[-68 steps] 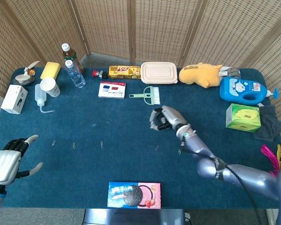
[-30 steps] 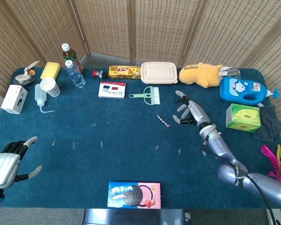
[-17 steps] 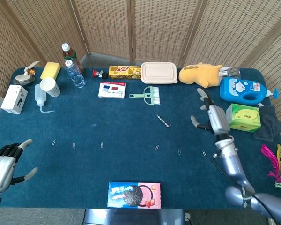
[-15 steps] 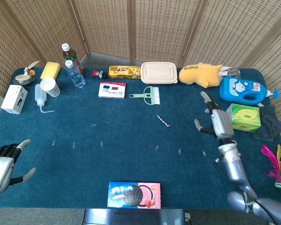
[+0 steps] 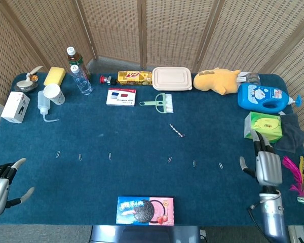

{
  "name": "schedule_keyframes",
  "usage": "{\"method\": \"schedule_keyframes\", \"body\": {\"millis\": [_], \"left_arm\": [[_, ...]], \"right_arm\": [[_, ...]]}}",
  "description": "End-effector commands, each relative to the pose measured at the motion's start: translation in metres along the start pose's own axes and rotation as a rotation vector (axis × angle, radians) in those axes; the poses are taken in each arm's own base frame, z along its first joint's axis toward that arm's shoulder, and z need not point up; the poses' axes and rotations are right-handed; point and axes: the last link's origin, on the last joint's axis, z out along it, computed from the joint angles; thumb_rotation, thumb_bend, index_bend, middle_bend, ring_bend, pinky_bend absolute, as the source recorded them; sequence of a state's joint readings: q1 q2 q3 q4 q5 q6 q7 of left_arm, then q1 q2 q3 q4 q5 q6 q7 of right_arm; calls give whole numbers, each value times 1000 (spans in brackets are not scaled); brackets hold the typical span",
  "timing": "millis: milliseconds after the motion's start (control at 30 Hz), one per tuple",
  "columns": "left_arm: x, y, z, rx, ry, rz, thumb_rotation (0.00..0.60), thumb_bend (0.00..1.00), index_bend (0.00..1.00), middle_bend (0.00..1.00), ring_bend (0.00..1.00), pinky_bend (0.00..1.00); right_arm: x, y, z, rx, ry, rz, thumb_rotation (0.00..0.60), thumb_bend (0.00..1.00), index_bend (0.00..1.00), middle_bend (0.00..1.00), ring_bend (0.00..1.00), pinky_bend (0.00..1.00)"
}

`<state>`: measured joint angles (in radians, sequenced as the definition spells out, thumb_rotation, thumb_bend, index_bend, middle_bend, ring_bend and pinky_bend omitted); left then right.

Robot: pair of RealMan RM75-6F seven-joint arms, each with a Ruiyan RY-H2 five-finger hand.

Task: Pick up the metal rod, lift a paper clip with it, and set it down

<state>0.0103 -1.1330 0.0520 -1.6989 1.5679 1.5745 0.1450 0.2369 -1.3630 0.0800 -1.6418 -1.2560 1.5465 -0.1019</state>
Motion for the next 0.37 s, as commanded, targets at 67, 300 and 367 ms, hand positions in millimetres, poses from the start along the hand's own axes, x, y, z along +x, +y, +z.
{"method": "schedule_keyframes", "body": {"millis": [67, 300, 367], "left_arm": [[0, -1, -4, 13, 9, 16, 441, 390, 139, 239, 201, 174], [1, 5, -6, 9, 6, -8, 443, 390, 140, 239, 201, 174], [1, 7, -6, 4, 0, -16, 442, 390, 140, 239, 202, 174]], "right_arm": [[0, 11, -28, -42, -16, -18, 600, 405, 18, 135, 86, 252], [-4, 11, -46, -51, -64, -26, 600, 405, 23, 138, 86, 251], [-4, 9, -46, -45, -71, -17, 600, 405, 23, 143, 87, 252]]}}
